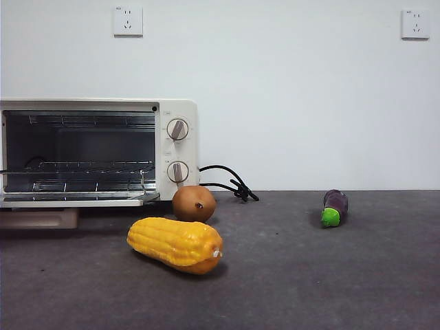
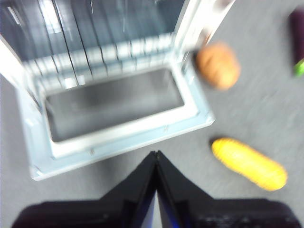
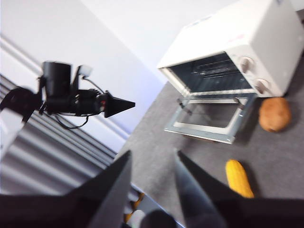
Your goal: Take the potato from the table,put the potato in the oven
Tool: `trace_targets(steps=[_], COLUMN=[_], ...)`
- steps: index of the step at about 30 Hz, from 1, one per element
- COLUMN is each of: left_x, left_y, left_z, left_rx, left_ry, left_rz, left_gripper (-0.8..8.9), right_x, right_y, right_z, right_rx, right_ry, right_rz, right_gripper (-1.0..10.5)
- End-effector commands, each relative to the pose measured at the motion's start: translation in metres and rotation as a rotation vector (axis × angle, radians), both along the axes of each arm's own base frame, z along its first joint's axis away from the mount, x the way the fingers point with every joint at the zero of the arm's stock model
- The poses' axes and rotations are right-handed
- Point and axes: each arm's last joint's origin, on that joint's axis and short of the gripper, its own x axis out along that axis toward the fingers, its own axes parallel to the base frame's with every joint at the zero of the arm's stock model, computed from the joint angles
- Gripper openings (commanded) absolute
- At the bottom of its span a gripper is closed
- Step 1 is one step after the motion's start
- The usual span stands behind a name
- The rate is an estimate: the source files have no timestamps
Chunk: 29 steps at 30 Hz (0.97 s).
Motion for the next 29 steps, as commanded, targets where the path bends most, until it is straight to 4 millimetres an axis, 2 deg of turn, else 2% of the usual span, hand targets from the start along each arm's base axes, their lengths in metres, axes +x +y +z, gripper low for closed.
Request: trace_targets(steps=[1, 4, 6, 8, 13, 16, 19, 20, 29], left_x=[-0.029, -0.071, -0.093, -0.111, -0.141, -0.156, -0.168, -0.171, -0.195], left_y=[-0.001, 0.000, 0.000, 0.000, 0.000, 0.001, 0.001, 0.001, 0.001], left_z=[0.017, 0.031, 0.035, 0.035, 0.029, 0.025, 0.026, 0.026, 0.025], left_rx=[0.005, 0.005, 0.007, 0.007, 0.005, 0.010, -0.006, -0.006, -0.028], left_ry=[-0.109, -0.213, -0.253, -0.263, -0.219, -0.201, -0.236, -0.245, -0.317], left_rz=[-0.014, -0.014, -0.015, -0.014, -0.013, -0.007, 0.004, 0.004, 0.015], left_gripper=[-0.05, -0.05, -0.05, -0.05, -0.05, -0.05, -0.05, -0.05, -0.05], right_x=[0.018, 0.042, 0.061, 0.078, 0.114, 0.132, 0.149, 0.155, 0.192], right_y=[0.015, 0.054, 0.089, 0.117, 0.165, 0.192, 0.212, 0.218, 0.249], right_z=[0.020, 0.037, 0.036, 0.026, -0.001, -0.019, -0.036, -0.042, -0.078], right_rx=[-0.012, -0.077, -0.162, -0.267, -0.465, -0.603, -0.725, -0.752, -0.826], right_ry=[-0.019, -0.043, -0.040, 0.007, 0.155, 0.197, 0.221, 0.234, 0.282], right_rz=[0.051, 0.101, 0.123, 0.120, 0.130, 0.106, 0.081, 0.087, 0.087], right_gripper=[2.0, 2.0, 2.0, 2.0, 2.0, 3.5, 5.7, 6.1, 6.3])
